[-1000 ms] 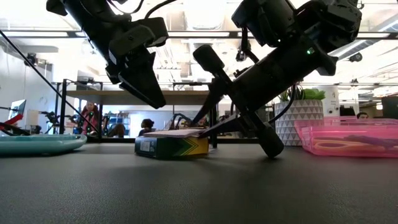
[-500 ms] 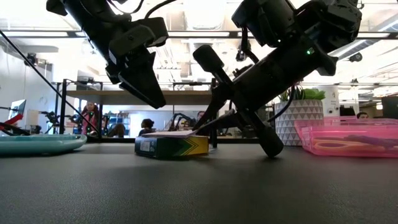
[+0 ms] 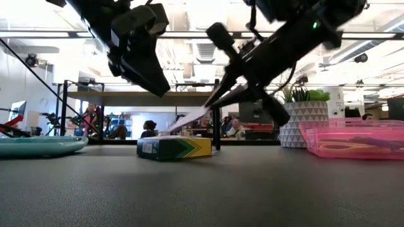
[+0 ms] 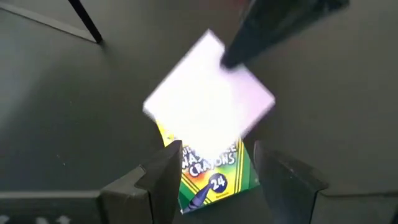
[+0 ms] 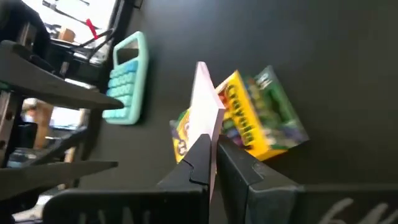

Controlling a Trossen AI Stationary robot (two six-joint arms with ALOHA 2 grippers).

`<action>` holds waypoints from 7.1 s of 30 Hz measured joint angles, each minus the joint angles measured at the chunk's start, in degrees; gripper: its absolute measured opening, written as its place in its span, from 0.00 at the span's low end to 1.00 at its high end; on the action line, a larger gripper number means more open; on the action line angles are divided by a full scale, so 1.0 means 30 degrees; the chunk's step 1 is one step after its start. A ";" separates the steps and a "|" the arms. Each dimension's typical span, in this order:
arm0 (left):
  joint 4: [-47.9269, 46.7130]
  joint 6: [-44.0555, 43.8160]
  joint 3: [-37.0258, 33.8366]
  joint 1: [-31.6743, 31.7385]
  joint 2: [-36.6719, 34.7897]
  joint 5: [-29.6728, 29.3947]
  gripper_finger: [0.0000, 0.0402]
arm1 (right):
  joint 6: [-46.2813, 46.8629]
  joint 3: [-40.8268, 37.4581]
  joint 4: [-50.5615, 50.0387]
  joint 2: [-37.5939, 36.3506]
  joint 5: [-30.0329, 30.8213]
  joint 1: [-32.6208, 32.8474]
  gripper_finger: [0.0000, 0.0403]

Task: Pack school essentials
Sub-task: Put the pink sticky notes into the pink supply box, then put the box of crayons into the pink supply box

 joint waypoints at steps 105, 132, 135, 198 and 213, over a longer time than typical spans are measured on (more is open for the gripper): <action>0.0058 -0.0539 -0.0044 -0.0007 -0.0701 0.0073 0.45 | -1.5606 -0.0211 -2.8697 -0.6128 -1.1502 0.0042 0.03; 0.0058 -0.0546 -0.0044 -0.0003 -0.0697 0.0111 0.45 | -1.4784 0.4712 -2.8291 -0.6155 -1.1021 0.0042 0.27; 0.0051 -0.0554 -0.0044 0.0000 -0.0701 0.0806 0.45 | -1.3132 0.5357 -2.5974 -0.6155 -0.9596 0.0042 0.27; -0.0565 -0.1406 -0.1577 0.0083 -0.0403 0.0447 0.46 | -2.1320 0.3518 -1.2113 -0.0165 -0.3971 0.0712 0.57; 0.2126 -0.2437 -0.3038 0.0364 -0.0403 0.1106 0.45 | -2.2881 0.1181 -0.6229 0.0530 -0.3920 -0.0264 0.57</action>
